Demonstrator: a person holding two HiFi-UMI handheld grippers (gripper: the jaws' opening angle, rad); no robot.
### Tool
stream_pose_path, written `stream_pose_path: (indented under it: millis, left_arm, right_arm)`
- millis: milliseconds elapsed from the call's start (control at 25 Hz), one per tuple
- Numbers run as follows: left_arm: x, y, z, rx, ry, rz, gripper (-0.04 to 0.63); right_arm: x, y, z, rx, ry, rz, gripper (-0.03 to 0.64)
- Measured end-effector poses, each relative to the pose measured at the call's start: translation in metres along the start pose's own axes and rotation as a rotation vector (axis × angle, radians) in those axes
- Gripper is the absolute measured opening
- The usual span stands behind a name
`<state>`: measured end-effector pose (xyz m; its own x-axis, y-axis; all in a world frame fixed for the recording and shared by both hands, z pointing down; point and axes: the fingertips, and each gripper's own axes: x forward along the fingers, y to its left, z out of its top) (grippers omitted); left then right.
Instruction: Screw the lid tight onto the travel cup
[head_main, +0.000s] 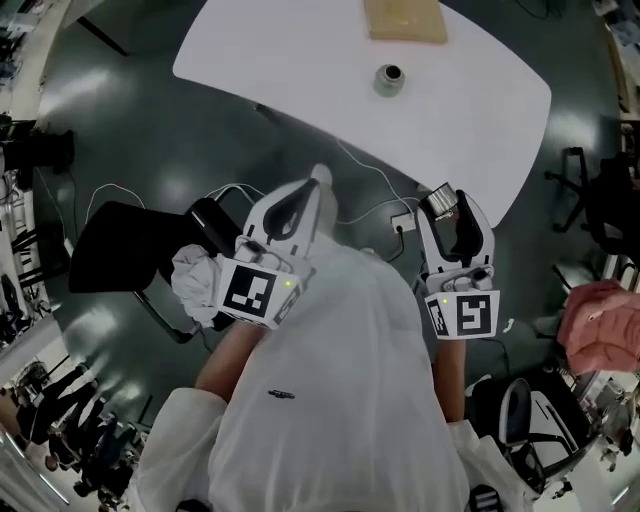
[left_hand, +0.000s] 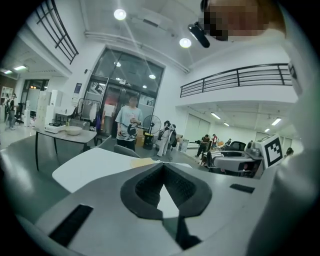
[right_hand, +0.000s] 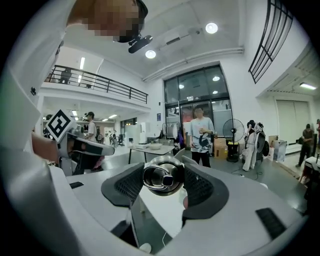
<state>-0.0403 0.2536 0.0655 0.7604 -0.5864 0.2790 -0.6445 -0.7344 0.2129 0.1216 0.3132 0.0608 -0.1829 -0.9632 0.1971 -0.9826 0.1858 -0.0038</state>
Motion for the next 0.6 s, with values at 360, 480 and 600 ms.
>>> stream_pose_path:
  millis: [360, 480, 600]
  left_arm:
    - [0.067, 0.088, 0.037, 0.024, 0.013, -0.109, 0.003]
    - [0.08, 0.093, 0.035, 0.017, 0.033, -0.133, 0.002]
    - [0.093, 0.092, 0.035, 0.016, 0.056, -0.156, 0.003]
  right_arm:
    - [0.105, -0.01, 0.023, -0.036, 0.042, -0.072, 0.241]
    - [0.117, -0.019, 0.021, -0.035, 0.068, -0.079, 0.241]
    - [0.125, -0.031, 0.016, -0.03, 0.094, -0.093, 0.241]
